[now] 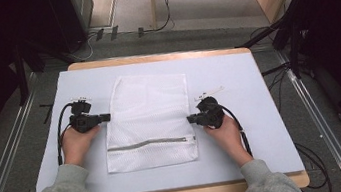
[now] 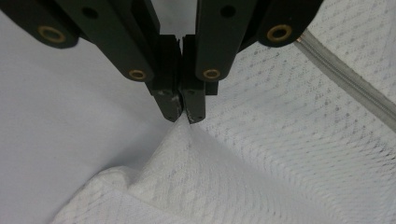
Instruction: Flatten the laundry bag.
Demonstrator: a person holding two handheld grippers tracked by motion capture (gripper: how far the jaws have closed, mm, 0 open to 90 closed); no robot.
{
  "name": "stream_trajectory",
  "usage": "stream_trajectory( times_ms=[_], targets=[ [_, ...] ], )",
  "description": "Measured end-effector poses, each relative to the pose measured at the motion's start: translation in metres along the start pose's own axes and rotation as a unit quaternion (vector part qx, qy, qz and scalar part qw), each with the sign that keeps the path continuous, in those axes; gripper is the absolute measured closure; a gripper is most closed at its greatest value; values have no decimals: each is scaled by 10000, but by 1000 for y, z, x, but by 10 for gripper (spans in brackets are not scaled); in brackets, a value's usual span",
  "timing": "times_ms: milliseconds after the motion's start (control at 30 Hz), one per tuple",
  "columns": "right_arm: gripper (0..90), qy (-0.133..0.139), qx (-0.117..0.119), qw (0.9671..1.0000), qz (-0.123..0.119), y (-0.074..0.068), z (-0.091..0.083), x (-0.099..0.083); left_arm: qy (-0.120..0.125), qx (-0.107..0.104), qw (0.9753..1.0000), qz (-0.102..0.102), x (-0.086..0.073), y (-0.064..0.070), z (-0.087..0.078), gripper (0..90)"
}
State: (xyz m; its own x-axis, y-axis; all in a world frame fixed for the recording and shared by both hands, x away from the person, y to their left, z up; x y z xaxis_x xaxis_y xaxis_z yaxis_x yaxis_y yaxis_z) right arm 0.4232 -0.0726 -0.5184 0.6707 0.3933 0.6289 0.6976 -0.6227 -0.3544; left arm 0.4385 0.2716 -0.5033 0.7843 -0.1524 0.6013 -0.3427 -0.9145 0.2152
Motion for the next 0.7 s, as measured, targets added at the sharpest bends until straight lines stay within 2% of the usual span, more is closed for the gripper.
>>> stream_trajectory(
  times_ms=[33, 133, 233, 367, 400, 467, 533, 567, 600, 700],
  targets=[
    [898, -7, 4, 10000, 6, 0, 0, 0, 28, -52, 10000, -15, -1, 0, -1, 895],
    [898, -46, 29, 10000, 25, -1, -1, -1, 171, -75, 9998, 51, 0, 1, -7, 795],
    [898, -83, 77, 9999, 54, -4, -4, -5, 317, -114, 9992, 231, 1, 7, -14, 720],
    [894, -113, 138, 9998, 17, -9, -8, -14, 470, -286, 9980, 305, 3, 16, -21, 609],
    [888, -113, 142, 9998, 29, -9, -8, -15, 470, -286, 9980, 305, 3, 16, -21, 589],
    [873, -170, 164, 9997, 84, -11, -9, -19, 504, -391, 9972, 383, 3, 25, -23, 550],
    [858, -144, 197, 9997, 72, -12, -10, -21, 505, -387, 9971, 417, 3, 28, -24, 514],
    [777, -135, 104, 9999, -29, -14, -14, -23, 498, -390, 9965, 548, 2, 34, -26, 500],
    [740, -69, 44, 9999, -80, -14, -16, -23, 498, -390, 9965, 548, 2, 34, -26, 492],
    [699, 148, 76, 9997, -159, -17, -24, -23, 524, -425, 9953, 701, 2, 44, -30, 471]
  ],
)
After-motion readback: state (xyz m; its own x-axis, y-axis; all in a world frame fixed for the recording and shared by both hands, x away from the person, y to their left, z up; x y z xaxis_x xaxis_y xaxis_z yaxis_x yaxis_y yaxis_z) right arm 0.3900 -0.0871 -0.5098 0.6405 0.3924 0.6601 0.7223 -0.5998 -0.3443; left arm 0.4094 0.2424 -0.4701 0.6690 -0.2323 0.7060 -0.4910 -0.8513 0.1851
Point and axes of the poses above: each handheld gripper's, and its own axes: z roughly forward along the jaws, x roughly out of its top, y roughly to its right, the point moved 7 cm from there along z, roughly forward along the jaws, and after that the axes turned 8 degrees about x, right-handed, at the moved point
